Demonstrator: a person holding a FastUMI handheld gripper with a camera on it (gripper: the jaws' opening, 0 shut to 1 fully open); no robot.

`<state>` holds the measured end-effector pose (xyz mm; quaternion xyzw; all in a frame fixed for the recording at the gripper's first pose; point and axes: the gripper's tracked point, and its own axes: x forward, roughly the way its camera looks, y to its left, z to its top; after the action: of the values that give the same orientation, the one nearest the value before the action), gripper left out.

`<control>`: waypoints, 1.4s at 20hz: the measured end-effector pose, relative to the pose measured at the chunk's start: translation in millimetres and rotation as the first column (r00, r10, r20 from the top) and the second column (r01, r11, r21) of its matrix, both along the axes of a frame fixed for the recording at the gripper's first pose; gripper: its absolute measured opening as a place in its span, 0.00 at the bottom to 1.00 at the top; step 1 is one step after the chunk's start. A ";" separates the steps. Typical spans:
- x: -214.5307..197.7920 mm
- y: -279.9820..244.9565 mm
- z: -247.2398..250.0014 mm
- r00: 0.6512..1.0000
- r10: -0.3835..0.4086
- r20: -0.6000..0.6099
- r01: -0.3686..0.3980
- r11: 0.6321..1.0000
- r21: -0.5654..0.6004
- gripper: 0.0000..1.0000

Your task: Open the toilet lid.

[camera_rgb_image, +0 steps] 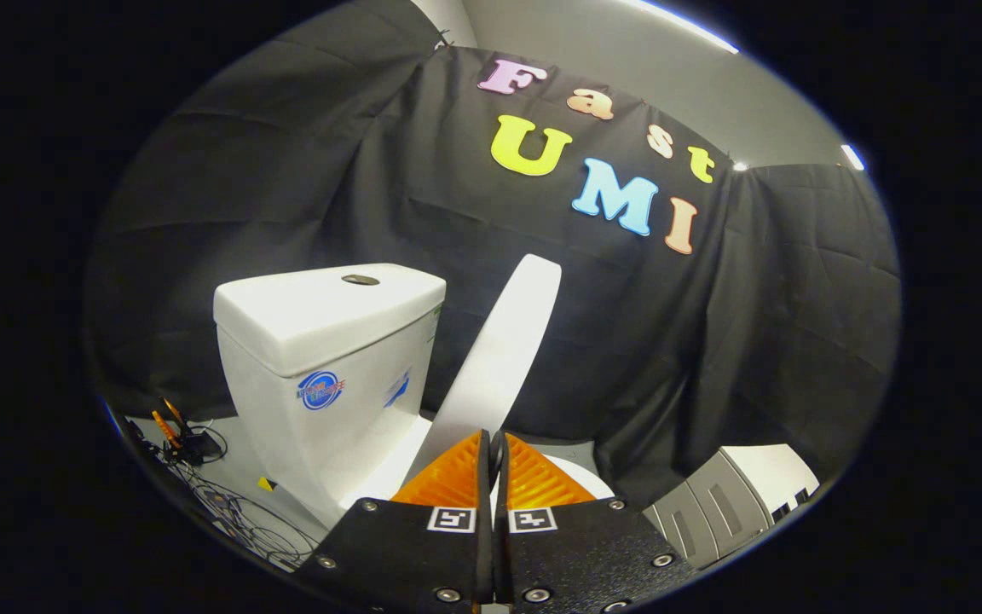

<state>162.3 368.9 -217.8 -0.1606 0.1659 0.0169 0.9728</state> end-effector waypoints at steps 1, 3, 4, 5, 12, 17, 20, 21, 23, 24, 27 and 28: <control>1.4 3.0 -1.3 1.000 0.009 0.001 -0.009 1.000 0.010 0.00; 2.0 11.4 -1.0 1.000 0.026 0.004 -0.026 0.999 0.028 0.00; 2.4 15.1 -0.5 0.999 0.033 0.004 -0.033 0.999 0.035 0.00; 2.5 18.3 -1.0 0.999 0.039 0.004 -0.039 0.998 0.040 0.00; 5.4 51.5 -1.0 0.989 0.149 0.017 -0.150 0.986 0.073 0.00; 6.7 68.8 -3.4 0.985 0.173 0.019 -0.174 0.975 0.138 0.00; 8.4 74.9 -1.4 0.983 0.183 0.025 -0.185 0.973 0.139 0.00; 9.6 77.2 -2.2 0.981 0.190 0.026 -0.192 0.972 0.139 0.00; 10.5 81.7 -4.3 0.979 0.202 0.025 -0.204 0.967 0.153 0.00; 10.9 81.3 -4.0 0.979 0.200 0.028 -0.202 0.967 0.158 0.00; 10.1 81.1 -4.2 0.980 0.197 0.031 -0.200 0.964 0.177 0.01; 10.1 80.8 -3.8 0.980 0.196 0.032 -0.198 0.963 0.184 0.01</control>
<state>172.4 449.8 -221.6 -0.0849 0.1403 0.1281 0.9781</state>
